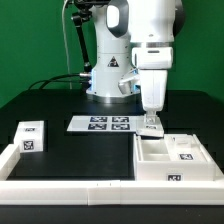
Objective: Assemble cabinet
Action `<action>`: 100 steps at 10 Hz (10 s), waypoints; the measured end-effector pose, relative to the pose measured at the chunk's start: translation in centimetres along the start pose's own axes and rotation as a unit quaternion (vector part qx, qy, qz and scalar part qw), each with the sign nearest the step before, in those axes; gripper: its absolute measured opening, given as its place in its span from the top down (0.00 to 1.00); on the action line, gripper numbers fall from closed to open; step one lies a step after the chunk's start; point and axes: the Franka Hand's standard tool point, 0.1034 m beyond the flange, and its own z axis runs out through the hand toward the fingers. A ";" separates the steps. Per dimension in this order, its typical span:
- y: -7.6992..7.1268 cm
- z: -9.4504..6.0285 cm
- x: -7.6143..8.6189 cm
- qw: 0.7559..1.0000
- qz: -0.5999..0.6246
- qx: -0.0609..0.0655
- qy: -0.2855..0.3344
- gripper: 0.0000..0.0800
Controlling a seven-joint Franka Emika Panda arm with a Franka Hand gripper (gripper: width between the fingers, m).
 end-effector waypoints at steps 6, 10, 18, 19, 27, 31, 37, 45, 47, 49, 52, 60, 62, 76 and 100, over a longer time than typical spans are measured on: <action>0.6 0.1 0.3 1.000 0.001 -0.004 0.003 0.91; 0.7 0.3 0.2 1.000 0.001 -0.002 0.002 0.91; 1.8 0.3 -0.3 1.000 -0.009 0.004 -0.004 0.91; 1.9 0.3 -0.3 1.000 -0.009 0.005 -0.005 0.91; 3.1 0.4 -0.3 0.999 -0.036 0.002 -0.004 0.91; 6.0 0.4 -0.1 1.000 -0.027 0.007 -0.011 0.91; 9.3 0.5 -0.1 0.999 -0.041 -0.001 -0.010 0.91; 13.1 0.7 0.3 0.999 -0.034 -0.008 -0.010 0.90; 13.1 0.6 0.2 0.999 -0.035 -0.008 -0.011 0.90; 13.1 0.4 0.0 0.999 -0.041 -0.008 -0.012 0.65; 11.9 -0.5 -0.1 0.999 -0.045 -0.010 -0.016 0.23; 4.3 -3.3 0.5 0.997 0.065 -0.042 0.001 0.00; 4.3 -3.3 0.5 0.997 0.065 -0.042 0.001 0.00; 2.9 -2.2 2.6 0.871 0.490 -0.027 0.032 0.00; 4.0 5.6 1.2 0.798 0.600 -0.010 0.060 0.99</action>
Offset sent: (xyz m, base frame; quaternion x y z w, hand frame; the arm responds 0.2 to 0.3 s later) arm 0.0000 0.0000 0.0000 0.0000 0.0000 0.0000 1.0000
